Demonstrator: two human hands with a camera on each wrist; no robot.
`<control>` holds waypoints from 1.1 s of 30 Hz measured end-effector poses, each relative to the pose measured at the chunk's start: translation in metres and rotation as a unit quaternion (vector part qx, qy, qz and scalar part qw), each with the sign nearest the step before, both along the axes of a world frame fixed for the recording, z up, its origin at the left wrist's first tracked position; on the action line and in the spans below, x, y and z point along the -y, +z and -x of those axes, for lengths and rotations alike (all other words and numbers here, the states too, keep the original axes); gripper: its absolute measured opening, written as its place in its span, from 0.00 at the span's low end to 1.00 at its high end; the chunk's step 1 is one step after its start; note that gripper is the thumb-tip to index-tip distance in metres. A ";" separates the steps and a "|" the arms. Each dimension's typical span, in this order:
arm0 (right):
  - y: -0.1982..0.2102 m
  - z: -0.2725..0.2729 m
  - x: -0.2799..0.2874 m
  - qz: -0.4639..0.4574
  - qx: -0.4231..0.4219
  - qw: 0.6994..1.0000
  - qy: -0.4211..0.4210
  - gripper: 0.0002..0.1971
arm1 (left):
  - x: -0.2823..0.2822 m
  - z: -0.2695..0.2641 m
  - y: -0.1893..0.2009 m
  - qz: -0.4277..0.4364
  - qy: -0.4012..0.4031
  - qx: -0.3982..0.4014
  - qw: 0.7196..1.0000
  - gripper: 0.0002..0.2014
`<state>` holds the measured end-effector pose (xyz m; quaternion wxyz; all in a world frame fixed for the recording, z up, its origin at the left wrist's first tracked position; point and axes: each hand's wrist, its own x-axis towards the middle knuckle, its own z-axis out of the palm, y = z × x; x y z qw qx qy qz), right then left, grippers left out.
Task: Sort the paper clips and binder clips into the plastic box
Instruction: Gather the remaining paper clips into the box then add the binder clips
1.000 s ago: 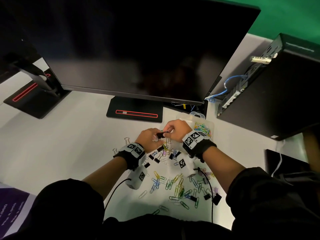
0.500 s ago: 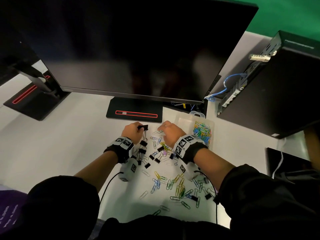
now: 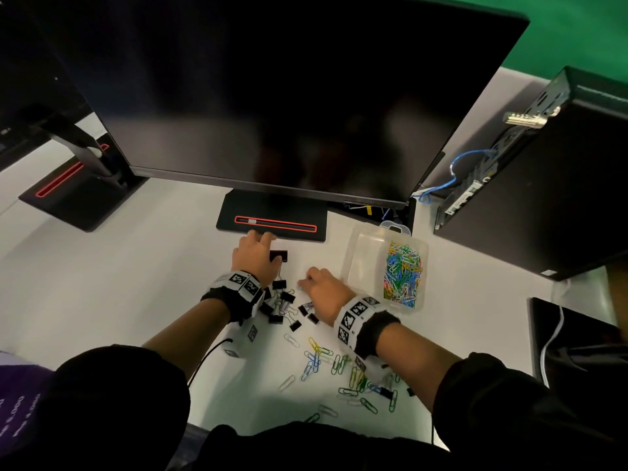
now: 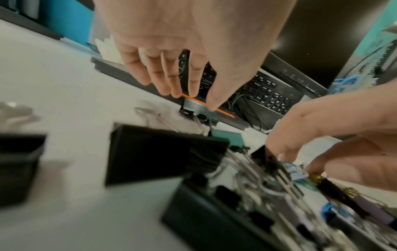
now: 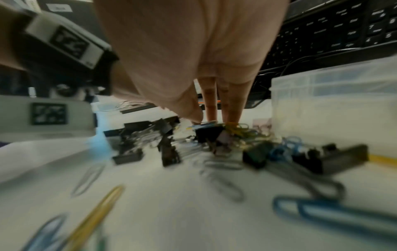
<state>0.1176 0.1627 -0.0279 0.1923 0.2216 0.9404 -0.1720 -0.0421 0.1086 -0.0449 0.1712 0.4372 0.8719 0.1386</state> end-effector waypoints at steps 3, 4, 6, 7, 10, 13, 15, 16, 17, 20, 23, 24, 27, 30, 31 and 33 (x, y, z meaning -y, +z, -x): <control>-0.009 -0.022 0.017 -0.001 -0.040 0.999 0.026 0.25 | 0.000 -0.011 0.005 -0.064 -0.064 -0.030 0.995 0.19; -0.011 -0.029 0.022 0.006 -0.054 0.998 0.030 0.24 | 0.001 -0.016 0.006 -0.078 -0.093 -0.026 0.992 0.17; -0.014 -0.042 0.028 0.030 -0.086 0.996 0.024 0.23 | 0.004 -0.027 0.008 -0.071 -0.156 0.003 0.985 0.13; -0.015 -0.048 0.030 0.044 -0.108 0.993 0.009 0.23 | 0.007 -0.032 0.009 -0.053 -0.187 0.021 0.981 0.11; -0.010 -0.062 0.027 0.063 -0.171 0.980 -0.079 0.24 | 0.015 -0.045 0.007 0.001 -0.253 0.065 0.965 0.09; -0.002 -0.073 0.020 0.056 -0.164 0.975 -0.139 0.23 | 0.021 -0.055 0.003 0.026 -0.281 0.091 0.955 0.13; -0.001 -0.080 0.019 0.044 -0.143 0.978 -0.148 0.22 | 0.022 -0.062 0.003 0.034 -0.290 0.108 0.950 0.18; -0.002 -0.084 0.020 0.034 -0.137 0.978 -0.151 0.22 | 0.022 -0.066 0.002 0.039 -0.293 0.118 0.948 0.20; -0.005 -0.088 0.021 0.024 -0.136 0.978 -0.157 0.22 | 0.022 -0.069 0.002 0.043 -0.298 0.125 0.945 0.21; -0.010 -0.092 0.023 -0.002 -0.137 0.975 -0.177 0.23 | 0.021 -0.080 -0.004 0.060 -0.312 0.116 0.941 0.26; -0.007 -0.087 0.023 -0.015 -0.091 0.982 -0.163 0.27 | 0.023 -0.088 -0.008 0.064 -0.301 0.099 0.946 0.30; -0.006 -0.084 0.022 -0.022 -0.059 0.985 -0.159 0.27 | 0.024 -0.089 -0.008 0.065 -0.293 0.095 0.949 0.31; -0.002 -0.078 0.022 -0.046 0.008 0.988 -0.149 0.24 | 0.029 -0.090 -0.008 0.069 -0.272 0.080 0.956 0.30; -0.003 -0.077 0.021 -0.062 0.022 0.989 -0.135 0.22 | 0.035 -0.090 -0.009 0.071 -0.249 0.076 0.963 0.28; -0.004 -0.078 0.020 -0.064 0.021 0.989 -0.131 0.22 | 0.036 -0.091 -0.009 0.071 -0.237 0.085 0.965 0.27; -0.008 -0.080 0.018 -0.060 0.009 0.990 -0.131 0.20 | 0.036 -0.093 -0.009 0.076 -0.217 0.110 0.967 0.25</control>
